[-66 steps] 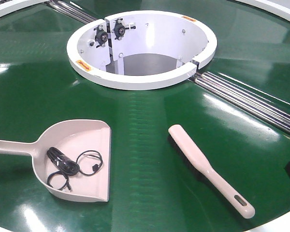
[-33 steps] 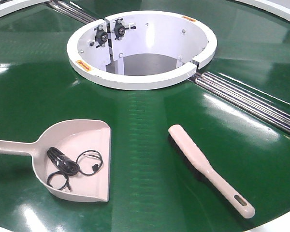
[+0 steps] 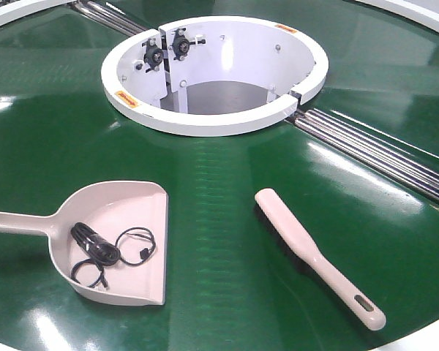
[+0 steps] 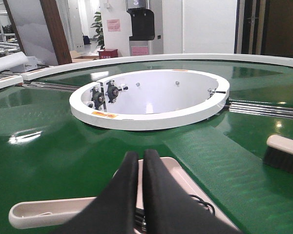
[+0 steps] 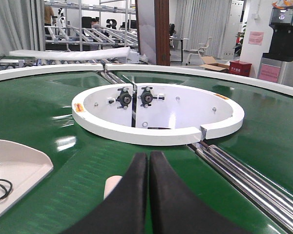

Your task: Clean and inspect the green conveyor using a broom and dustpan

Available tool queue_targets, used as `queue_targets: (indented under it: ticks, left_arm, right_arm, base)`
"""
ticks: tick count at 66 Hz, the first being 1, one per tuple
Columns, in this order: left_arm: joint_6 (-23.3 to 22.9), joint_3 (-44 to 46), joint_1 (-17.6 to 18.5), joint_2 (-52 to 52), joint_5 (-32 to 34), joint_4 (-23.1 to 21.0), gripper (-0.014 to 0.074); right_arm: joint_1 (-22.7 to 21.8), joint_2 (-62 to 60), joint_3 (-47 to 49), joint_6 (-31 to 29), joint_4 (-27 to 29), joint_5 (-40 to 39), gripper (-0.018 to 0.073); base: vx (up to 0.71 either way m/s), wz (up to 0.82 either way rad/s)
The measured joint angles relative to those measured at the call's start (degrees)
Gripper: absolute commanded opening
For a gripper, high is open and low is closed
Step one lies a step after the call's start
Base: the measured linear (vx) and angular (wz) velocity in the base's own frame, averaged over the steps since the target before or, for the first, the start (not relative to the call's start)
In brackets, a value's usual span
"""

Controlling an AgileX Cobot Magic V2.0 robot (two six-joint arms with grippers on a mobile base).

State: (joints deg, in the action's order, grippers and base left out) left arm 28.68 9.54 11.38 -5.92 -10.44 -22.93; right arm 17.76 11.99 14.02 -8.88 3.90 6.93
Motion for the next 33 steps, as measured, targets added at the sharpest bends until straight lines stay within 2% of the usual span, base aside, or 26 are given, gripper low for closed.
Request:
queue_targets:
  ticks: [13, 18, 21, 29, 33]
  left_arm:
    - [0.0, -0.2, 0.0, 0.0, 0.0, 0.2, -0.0007]
    - [-2.4, -1.3, -0.1, 0.0, 0.2, 3.0, -0.0007]
    - [-5.7, -2.2, -0.6, 0.0, 1.0, 5.6, -0.0007]
    - [-23.2, -7.2, -3.4, 0.0, 7.4, 17.8, -0.0007]
    - [-28.1, -9.8, -4.8, 0.7, 9.9, 21.5, -0.0006]
  right_arm:
    - [0.0, 0.0, 0.0, 0.0, 0.0, 0.0, -0.0009]
    - [0.0, 0.0, 0.0, 0.0, 0.0, 0.0, -0.0009]
    - [0.0, 0.0, 0.0, 0.0, 0.0, 0.0, -0.0009]
    - [0.0, 0.0, 0.0, 0.0, 0.0, 0.0, -0.0009]
    - [0.0, 0.0, 0.0, 0.0, 0.0, 0.0, -0.0009]
  base:
    - [0.0, 0.0]
    - [0.0, 0.0]
    - [0.0, 0.0]
    - [0.0, 0.0]
    - [0.0, 0.0]
